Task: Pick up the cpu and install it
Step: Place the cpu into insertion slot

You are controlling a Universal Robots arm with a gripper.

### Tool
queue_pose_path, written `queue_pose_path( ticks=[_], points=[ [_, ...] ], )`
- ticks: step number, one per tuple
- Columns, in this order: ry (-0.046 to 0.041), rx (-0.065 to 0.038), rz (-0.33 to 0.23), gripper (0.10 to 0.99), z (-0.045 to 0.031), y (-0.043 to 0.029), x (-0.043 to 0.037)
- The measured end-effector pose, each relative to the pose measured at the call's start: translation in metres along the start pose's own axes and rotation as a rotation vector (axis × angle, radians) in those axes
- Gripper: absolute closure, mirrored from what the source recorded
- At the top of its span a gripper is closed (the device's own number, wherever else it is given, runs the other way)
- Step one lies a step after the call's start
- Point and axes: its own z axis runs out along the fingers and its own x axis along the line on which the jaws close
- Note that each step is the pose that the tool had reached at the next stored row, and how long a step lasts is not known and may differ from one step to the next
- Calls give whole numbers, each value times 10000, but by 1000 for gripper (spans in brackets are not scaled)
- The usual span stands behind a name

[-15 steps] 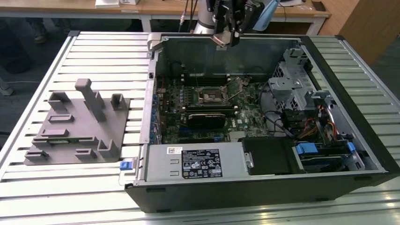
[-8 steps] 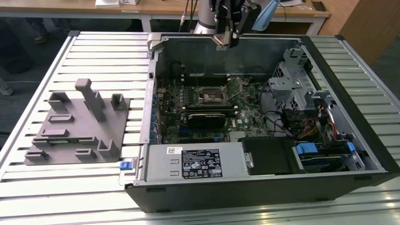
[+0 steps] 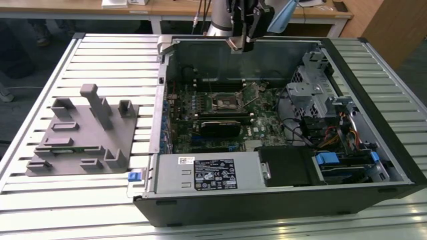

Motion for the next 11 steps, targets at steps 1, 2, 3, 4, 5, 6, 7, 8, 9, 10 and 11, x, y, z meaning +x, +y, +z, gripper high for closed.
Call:
queue_pose_path(
  ticks=[1,2,3,4,5,6,7,8,9,10,11],
  points=[
    [-7,0,161,545,3,0,0],
    [-14,0,303,545,6,0,0],
    [-22,0,461,545,9,-1,0],
    [-38,1,797,545,15,-1,0],
    [-46,1,968,545,19,-1,0],
    [-54,2,1140,545,21,-1,0],
    [-63,1,1329,545,25,-2,0],
    [-71,2,1501,545,28,-2,0],
    [-80,3,1675,545,31,-2,0],
    [-88,2,1850,545,34,-2,0],
    [-104,3,2202,545,39,-2,0]
  ],
)
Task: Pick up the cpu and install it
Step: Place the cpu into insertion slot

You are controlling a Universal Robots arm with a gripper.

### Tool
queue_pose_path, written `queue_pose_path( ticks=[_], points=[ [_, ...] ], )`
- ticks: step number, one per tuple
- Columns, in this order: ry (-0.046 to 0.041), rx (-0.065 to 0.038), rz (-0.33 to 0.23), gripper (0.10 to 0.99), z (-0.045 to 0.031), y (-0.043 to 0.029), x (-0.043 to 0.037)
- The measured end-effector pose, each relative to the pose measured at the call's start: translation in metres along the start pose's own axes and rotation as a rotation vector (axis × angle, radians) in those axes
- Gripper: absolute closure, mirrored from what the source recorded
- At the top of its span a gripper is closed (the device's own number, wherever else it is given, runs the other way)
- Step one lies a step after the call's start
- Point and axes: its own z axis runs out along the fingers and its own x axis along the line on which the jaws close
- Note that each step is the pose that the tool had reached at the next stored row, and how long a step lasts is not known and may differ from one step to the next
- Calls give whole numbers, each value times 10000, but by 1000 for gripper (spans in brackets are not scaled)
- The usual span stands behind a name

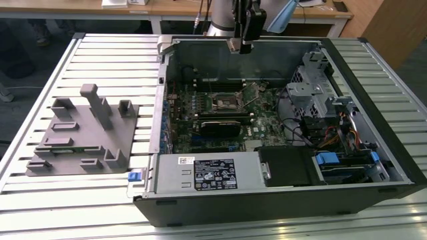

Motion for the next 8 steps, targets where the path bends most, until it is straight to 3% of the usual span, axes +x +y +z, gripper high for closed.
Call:
queue_pose_path(
  ticks=[8],
  points=[
    [-65,1,1384,545,20,-1,0]
  ],
)
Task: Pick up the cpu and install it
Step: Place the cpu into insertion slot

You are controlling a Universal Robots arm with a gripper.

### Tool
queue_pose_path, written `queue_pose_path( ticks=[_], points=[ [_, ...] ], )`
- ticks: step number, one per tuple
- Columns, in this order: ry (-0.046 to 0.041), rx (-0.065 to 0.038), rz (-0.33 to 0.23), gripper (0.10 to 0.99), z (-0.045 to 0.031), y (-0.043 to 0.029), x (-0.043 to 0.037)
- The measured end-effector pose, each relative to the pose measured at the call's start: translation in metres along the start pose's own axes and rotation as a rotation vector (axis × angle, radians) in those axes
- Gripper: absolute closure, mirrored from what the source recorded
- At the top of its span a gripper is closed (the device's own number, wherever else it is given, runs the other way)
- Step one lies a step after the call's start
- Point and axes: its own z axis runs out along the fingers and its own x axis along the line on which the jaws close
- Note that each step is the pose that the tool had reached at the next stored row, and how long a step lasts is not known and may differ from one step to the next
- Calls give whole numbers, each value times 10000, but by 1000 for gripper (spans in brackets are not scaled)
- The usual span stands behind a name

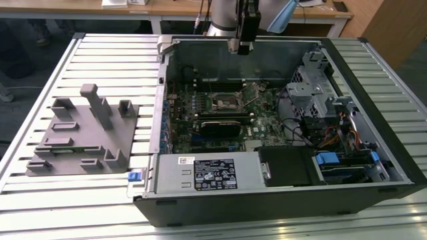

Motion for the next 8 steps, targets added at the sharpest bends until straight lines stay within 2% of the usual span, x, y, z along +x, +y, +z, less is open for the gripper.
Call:
queue_pose_path(
  ticks=[8],
  points=[
    [-66,1,1389,545,21,-1,0]
  ],
)
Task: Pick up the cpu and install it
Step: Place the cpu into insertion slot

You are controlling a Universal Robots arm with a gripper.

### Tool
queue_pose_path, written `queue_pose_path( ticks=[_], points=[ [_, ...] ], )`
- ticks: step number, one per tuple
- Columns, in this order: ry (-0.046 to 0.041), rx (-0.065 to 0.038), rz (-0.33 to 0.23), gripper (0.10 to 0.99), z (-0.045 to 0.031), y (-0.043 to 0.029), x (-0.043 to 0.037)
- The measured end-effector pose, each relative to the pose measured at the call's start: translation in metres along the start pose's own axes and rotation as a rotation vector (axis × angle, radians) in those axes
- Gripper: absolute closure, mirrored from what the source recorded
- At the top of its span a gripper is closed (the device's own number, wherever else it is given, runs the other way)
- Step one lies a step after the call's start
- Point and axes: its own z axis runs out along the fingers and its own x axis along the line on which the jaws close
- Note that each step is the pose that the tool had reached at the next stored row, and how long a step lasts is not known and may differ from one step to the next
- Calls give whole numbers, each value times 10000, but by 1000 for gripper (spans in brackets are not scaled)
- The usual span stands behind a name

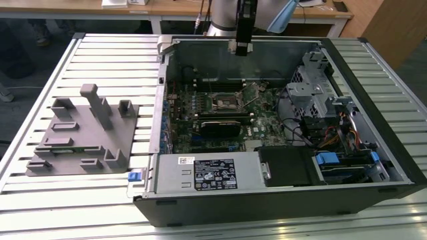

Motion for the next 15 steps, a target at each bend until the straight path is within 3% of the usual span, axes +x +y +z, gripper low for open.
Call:
queue_pose_path(
  ticks=[15],
  points=[
    [-122,3,2508,545,35,-2,3]
  ],
)
